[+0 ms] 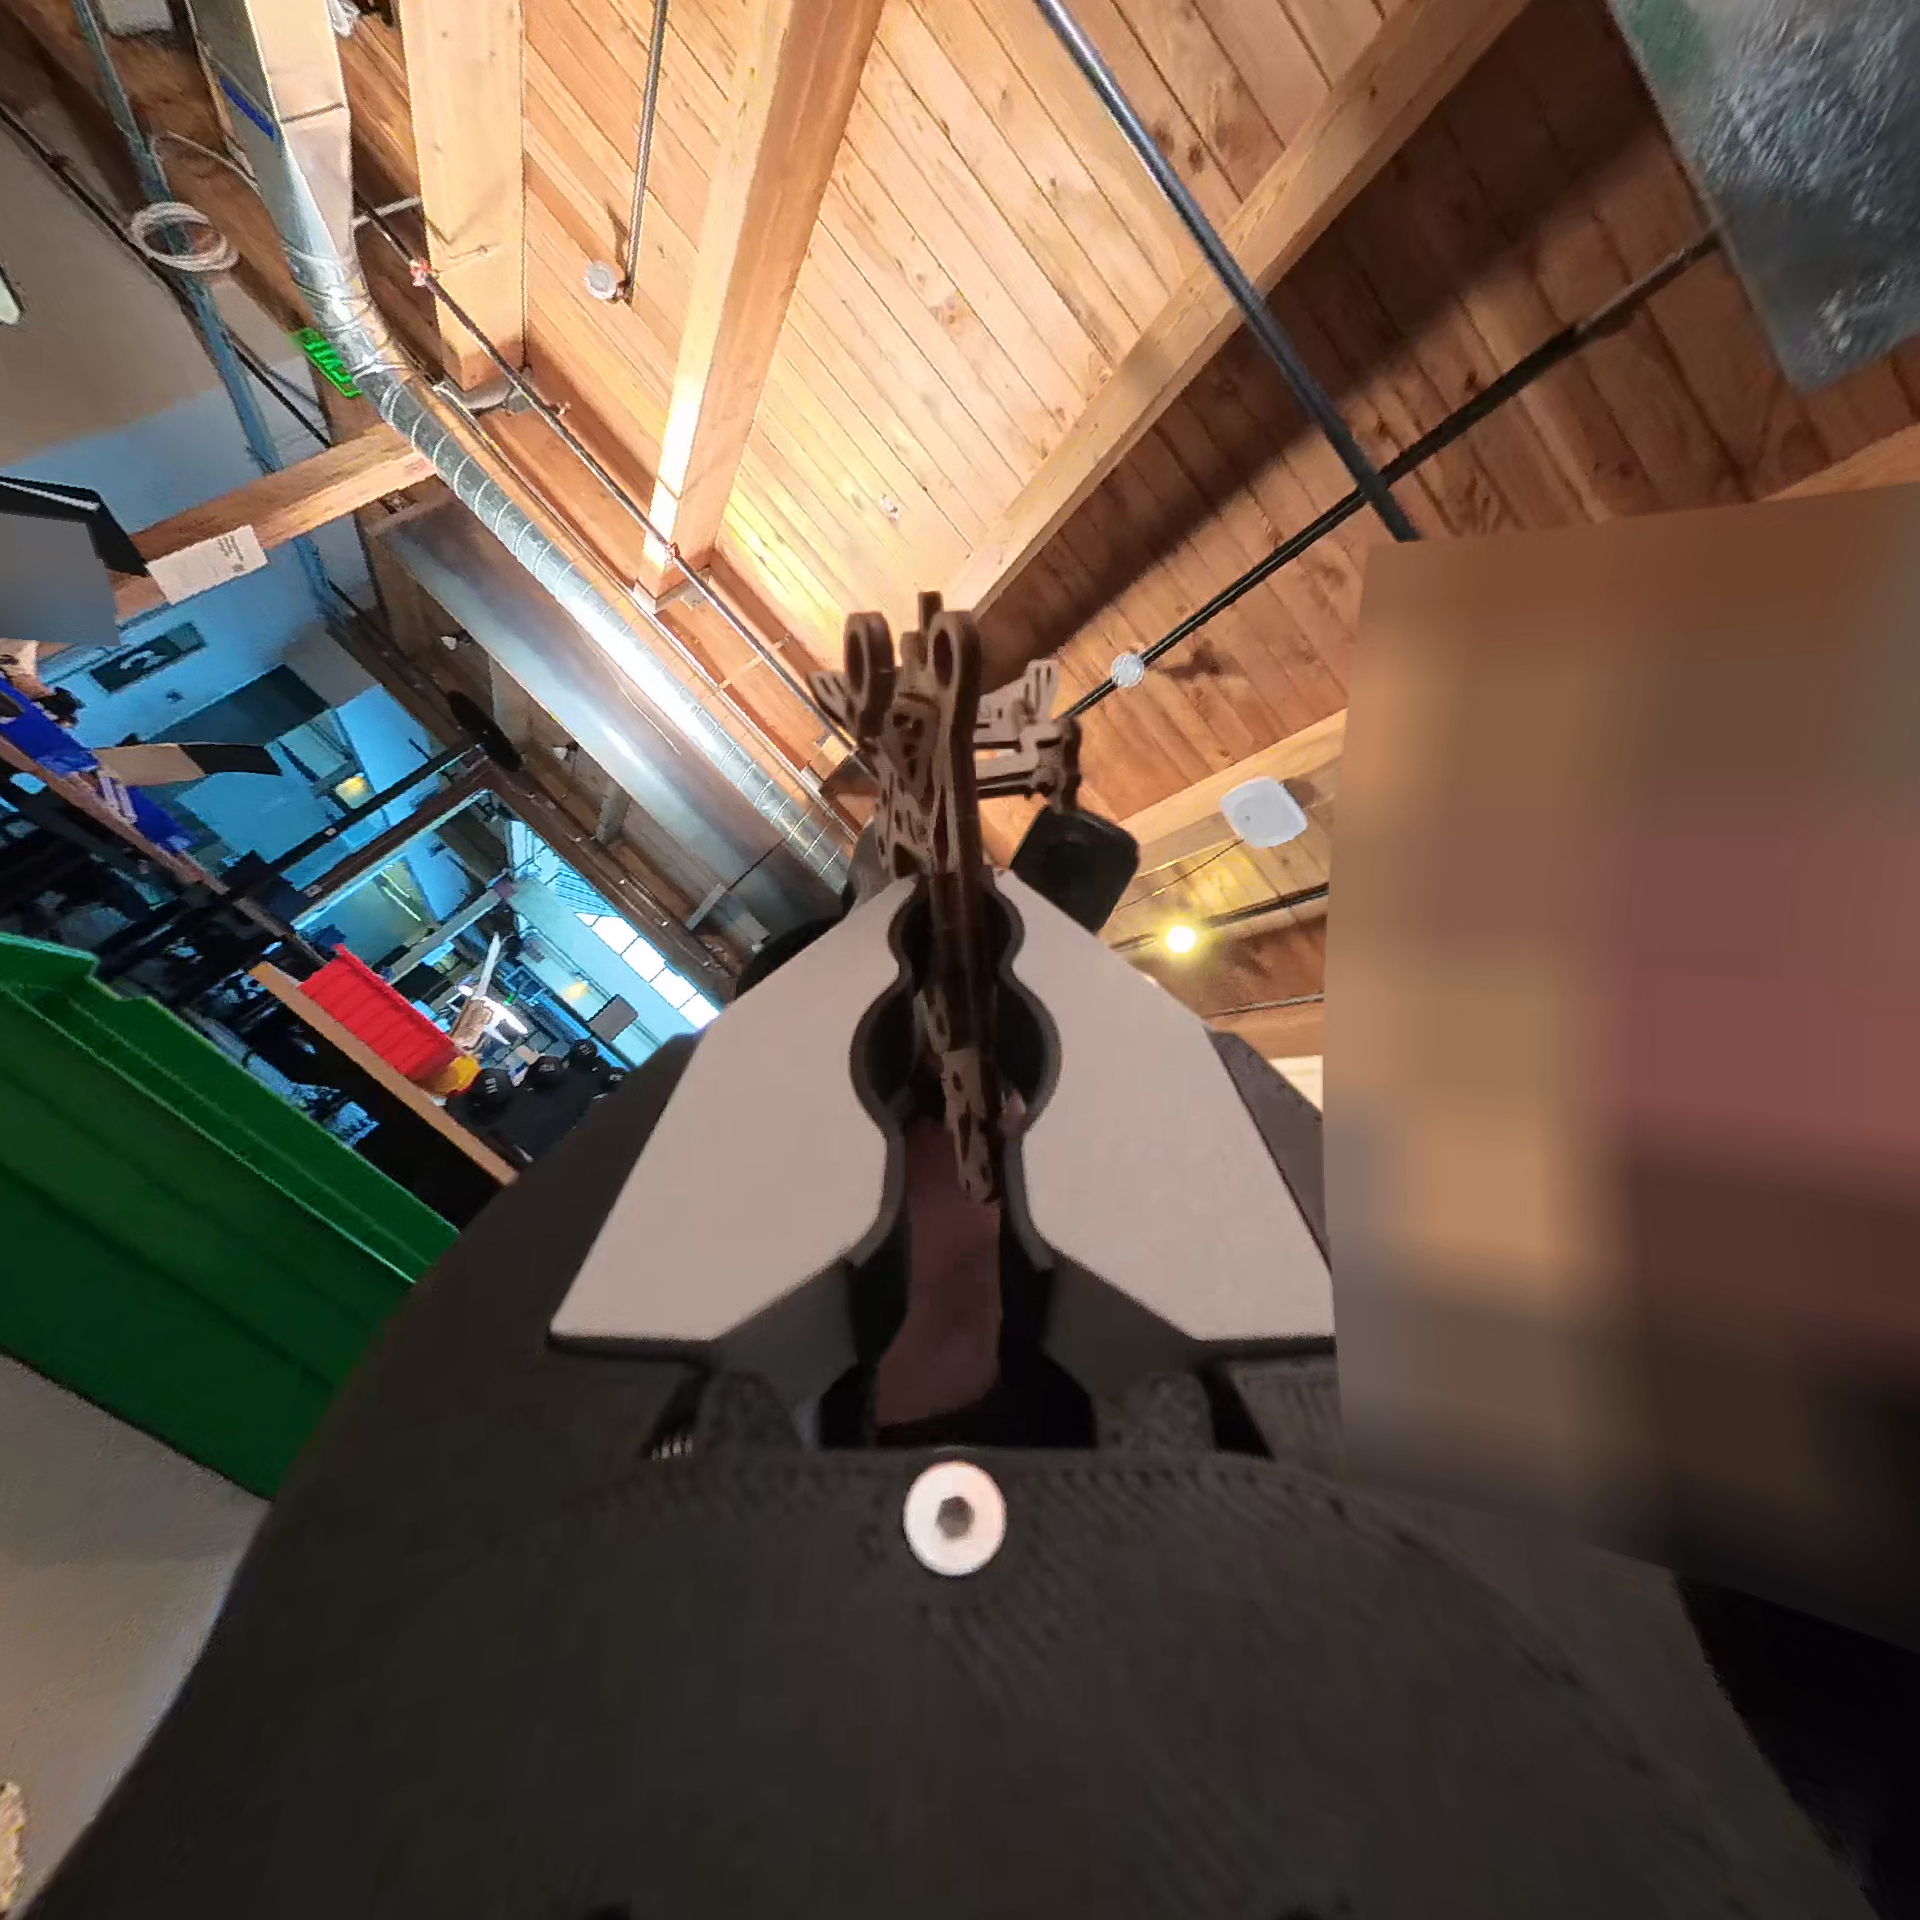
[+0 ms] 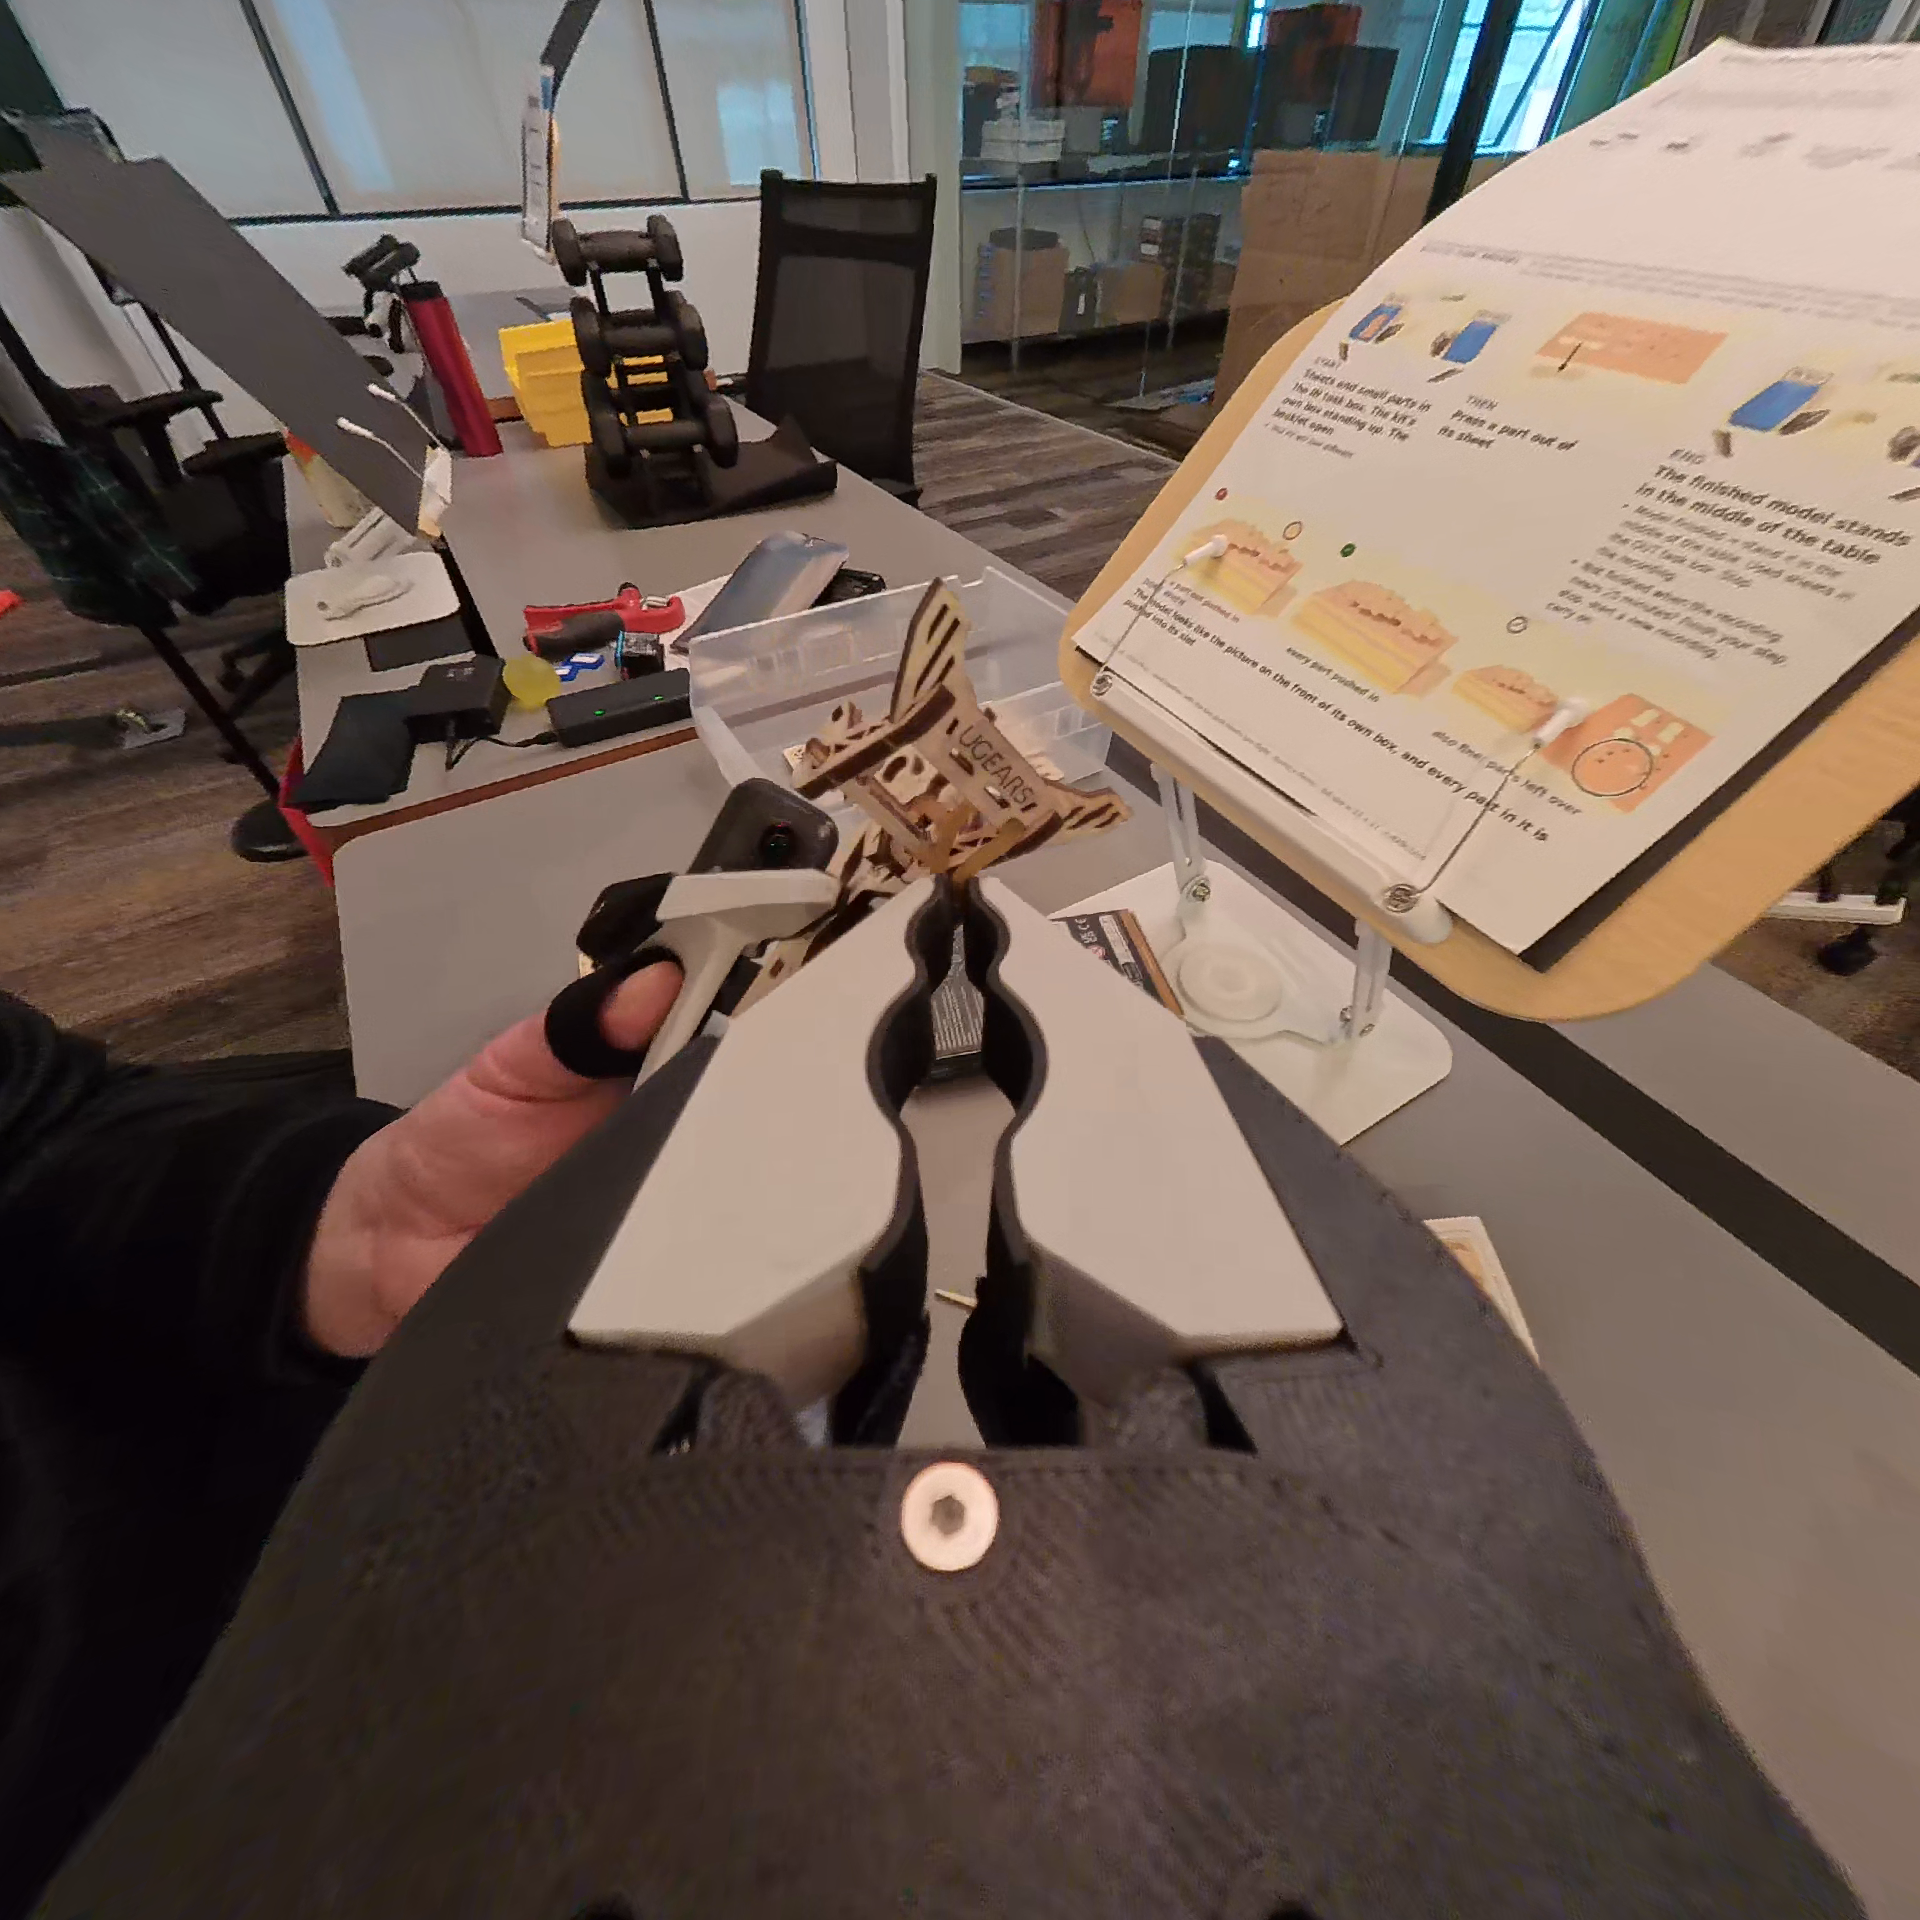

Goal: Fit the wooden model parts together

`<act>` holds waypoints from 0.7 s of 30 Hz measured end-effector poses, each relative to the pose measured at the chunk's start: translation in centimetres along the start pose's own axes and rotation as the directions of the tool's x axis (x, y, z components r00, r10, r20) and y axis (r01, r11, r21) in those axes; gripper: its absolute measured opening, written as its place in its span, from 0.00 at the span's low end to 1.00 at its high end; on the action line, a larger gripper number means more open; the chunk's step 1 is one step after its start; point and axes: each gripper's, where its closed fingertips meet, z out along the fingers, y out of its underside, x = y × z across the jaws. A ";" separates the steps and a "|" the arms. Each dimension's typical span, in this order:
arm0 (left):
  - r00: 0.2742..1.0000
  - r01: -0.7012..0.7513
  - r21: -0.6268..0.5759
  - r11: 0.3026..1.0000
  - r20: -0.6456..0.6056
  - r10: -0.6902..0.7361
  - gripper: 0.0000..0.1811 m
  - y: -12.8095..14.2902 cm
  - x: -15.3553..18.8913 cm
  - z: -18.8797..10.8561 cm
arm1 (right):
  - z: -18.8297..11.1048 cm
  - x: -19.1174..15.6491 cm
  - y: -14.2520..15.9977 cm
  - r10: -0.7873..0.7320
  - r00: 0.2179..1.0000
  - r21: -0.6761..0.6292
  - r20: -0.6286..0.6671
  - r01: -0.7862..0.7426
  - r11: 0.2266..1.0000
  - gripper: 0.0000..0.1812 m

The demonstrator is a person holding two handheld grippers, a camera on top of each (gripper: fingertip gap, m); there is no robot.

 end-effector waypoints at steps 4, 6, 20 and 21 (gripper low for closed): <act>0.992 -0.098 -0.057 0.994 0.074 0.102 0.02 0.9 -0.3 0.7 | -0.6 0.4 0.0 -0.019 1.000 -0.014 -0.023 0.019 1.000 0.00; 0.977 -0.170 -0.080 0.982 0.116 0.178 0.02 0.9 -0.3 1.0 | -1.0 0.5 -0.1 -0.048 0.998 -0.023 -0.041 0.047 0.999 0.00; 0.900 -0.335 -0.185 0.924 0.227 0.372 0.02 1.4 -1.3 3.4 | -3.0 1.5 0.0 -0.215 0.956 -0.066 -0.201 0.206 0.976 0.00; 0.896 -0.341 -0.188 0.921 0.230 0.379 0.02 1.4 -1.4 3.5 | -3.1 1.5 0.1 -0.228 0.951 -0.077 -0.210 0.216 0.973 0.00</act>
